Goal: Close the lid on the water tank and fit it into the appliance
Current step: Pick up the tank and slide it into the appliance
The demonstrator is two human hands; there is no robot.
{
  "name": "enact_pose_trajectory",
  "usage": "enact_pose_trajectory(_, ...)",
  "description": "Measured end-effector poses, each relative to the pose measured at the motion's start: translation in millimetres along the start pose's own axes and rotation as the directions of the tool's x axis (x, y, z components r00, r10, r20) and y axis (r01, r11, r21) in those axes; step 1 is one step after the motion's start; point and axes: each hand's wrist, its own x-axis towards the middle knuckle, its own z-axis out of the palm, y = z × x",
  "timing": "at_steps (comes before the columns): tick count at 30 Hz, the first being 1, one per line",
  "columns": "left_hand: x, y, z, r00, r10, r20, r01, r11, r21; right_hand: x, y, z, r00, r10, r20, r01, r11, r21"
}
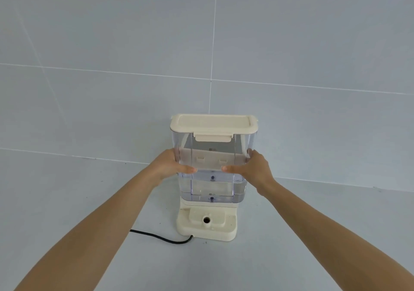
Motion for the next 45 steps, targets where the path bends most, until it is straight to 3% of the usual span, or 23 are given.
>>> enact_pose_trajectory(21,19.0,-15.5,2.3,0.998,-0.057,0.0,0.057,0.992,0.112,-1.4,19.8,15.6,0.999,0.042,-0.033,-0.042,0.999,0.021)
enact_pose_trajectory(36,16.9,-28.5,5.5,1.0,0.016,0.027,-0.017,0.998,0.056,-1.2,35.6,26.8,0.999,0.033,-0.033,-0.032,0.999,0.028)
enact_pose_trajectory(45,15.3,-55.3,16.7,0.998,-0.01,0.062,0.005,0.997,0.079,-6.9,61.0,40.1,0.998,0.055,-0.026,-0.054,0.998,0.036)
